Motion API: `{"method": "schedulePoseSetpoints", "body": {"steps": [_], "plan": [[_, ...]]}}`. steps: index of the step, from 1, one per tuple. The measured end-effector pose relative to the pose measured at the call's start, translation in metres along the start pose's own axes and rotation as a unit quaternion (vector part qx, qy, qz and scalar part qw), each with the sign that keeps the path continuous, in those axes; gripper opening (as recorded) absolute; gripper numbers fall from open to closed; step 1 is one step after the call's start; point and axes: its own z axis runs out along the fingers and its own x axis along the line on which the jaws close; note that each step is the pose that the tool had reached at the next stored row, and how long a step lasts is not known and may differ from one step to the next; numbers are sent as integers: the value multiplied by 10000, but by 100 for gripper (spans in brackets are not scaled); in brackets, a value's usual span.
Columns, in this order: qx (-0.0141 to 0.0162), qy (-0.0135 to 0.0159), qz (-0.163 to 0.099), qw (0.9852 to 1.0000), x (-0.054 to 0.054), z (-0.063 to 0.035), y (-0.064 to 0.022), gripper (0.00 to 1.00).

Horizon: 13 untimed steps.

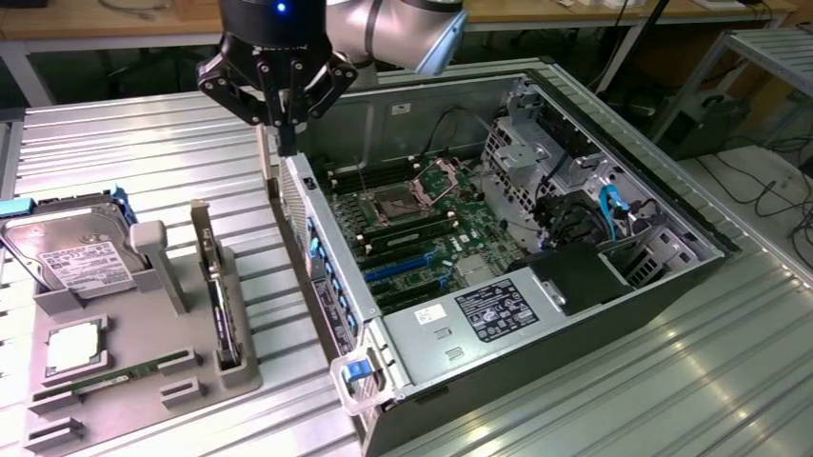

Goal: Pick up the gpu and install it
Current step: 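Reach for the gpu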

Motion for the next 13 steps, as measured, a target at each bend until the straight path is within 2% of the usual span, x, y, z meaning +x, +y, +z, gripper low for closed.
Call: {"method": "schedulePoseSetpoints", "body": {"steps": [13], "plan": [[0,1,-10,10000,175,-5,-19,11]]}}
